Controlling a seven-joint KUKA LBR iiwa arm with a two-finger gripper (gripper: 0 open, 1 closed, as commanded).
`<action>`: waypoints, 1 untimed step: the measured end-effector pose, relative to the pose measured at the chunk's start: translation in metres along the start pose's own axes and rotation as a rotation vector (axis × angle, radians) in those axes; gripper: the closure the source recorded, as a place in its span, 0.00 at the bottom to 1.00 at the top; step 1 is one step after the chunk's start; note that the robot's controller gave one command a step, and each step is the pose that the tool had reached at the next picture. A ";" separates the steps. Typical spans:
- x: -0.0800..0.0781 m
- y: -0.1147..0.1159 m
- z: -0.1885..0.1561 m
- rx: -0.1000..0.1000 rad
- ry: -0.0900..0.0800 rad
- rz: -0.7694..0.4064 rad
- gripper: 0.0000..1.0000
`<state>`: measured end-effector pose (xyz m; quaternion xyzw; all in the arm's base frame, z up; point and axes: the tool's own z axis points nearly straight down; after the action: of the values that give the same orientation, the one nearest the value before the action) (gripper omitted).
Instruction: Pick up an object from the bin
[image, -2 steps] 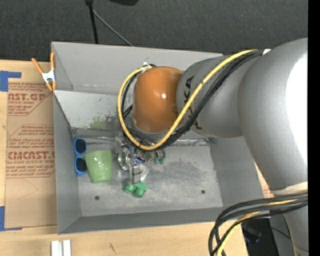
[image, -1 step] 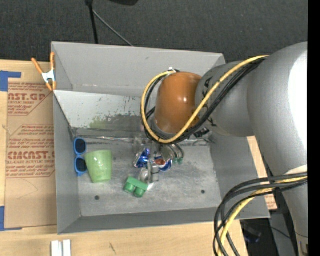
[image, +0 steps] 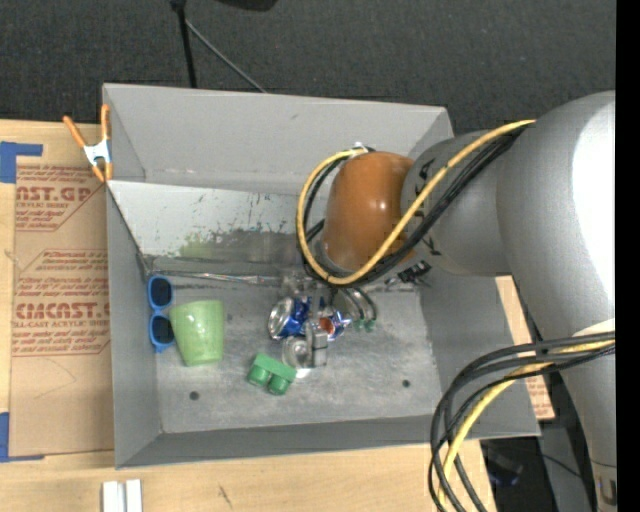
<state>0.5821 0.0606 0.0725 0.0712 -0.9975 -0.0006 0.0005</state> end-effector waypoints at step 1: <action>-0.001 0.002 -0.003 -0.002 -0.002 -0.003 1.00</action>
Offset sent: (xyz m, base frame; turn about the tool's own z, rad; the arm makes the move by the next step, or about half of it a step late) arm 0.0000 0.0000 0.0000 0.0000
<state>0.5832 0.0626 0.0756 0.0727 -0.9974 -0.0015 -0.0006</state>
